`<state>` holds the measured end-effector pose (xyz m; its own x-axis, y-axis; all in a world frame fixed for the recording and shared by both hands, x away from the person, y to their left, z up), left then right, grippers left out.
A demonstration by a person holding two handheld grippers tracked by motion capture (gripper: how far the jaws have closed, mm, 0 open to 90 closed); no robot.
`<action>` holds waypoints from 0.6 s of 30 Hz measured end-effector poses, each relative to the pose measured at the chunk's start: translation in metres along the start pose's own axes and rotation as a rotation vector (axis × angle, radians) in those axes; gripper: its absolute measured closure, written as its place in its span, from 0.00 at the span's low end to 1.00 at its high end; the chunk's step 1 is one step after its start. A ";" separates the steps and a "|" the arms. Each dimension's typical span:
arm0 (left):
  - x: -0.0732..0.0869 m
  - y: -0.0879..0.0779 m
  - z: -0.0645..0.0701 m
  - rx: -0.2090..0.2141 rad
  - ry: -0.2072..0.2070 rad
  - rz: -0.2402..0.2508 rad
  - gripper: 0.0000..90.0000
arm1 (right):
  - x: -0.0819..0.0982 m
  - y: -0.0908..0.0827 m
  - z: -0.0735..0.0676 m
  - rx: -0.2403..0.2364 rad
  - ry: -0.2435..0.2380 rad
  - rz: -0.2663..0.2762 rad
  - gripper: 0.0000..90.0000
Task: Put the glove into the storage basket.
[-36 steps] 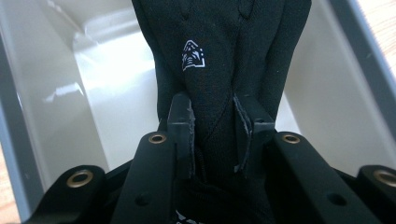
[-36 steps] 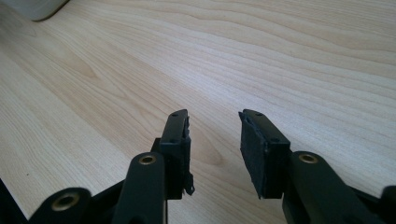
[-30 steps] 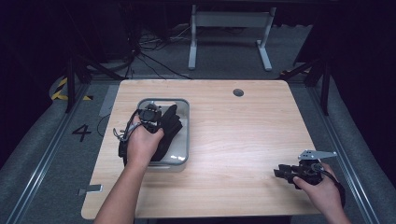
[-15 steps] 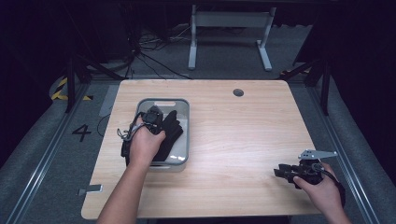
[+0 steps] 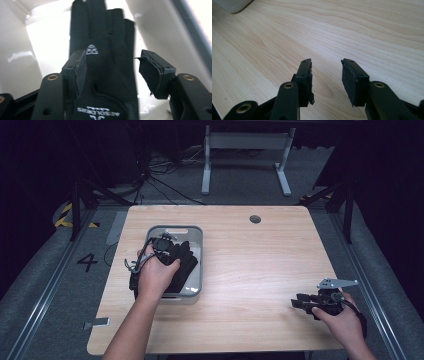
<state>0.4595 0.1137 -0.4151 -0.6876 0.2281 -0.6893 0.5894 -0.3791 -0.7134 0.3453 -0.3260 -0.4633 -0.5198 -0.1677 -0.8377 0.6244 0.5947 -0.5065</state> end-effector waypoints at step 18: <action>-0.005 -0.064 0.060 0.171 0.123 0.070 0.46 | -0.003 0.008 -0.001 -0.022 -0.006 -0.011 0.68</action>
<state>0.4000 0.0829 -0.3585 -0.5846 0.3000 -0.7539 0.5457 -0.5422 -0.6389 0.3508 -0.3198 -0.4647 -0.5226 -0.1790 -0.8336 0.6061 0.6096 -0.5109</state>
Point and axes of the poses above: each handheld gripper's, and its own axes: y roughly forward along the jaws, x roughly out of its underside, z roughly to its right, the point moved 5 cm from there along y, roughly forward along the jaws, and after that the axes turned 14 degrees about z, right-handed, at the moved point
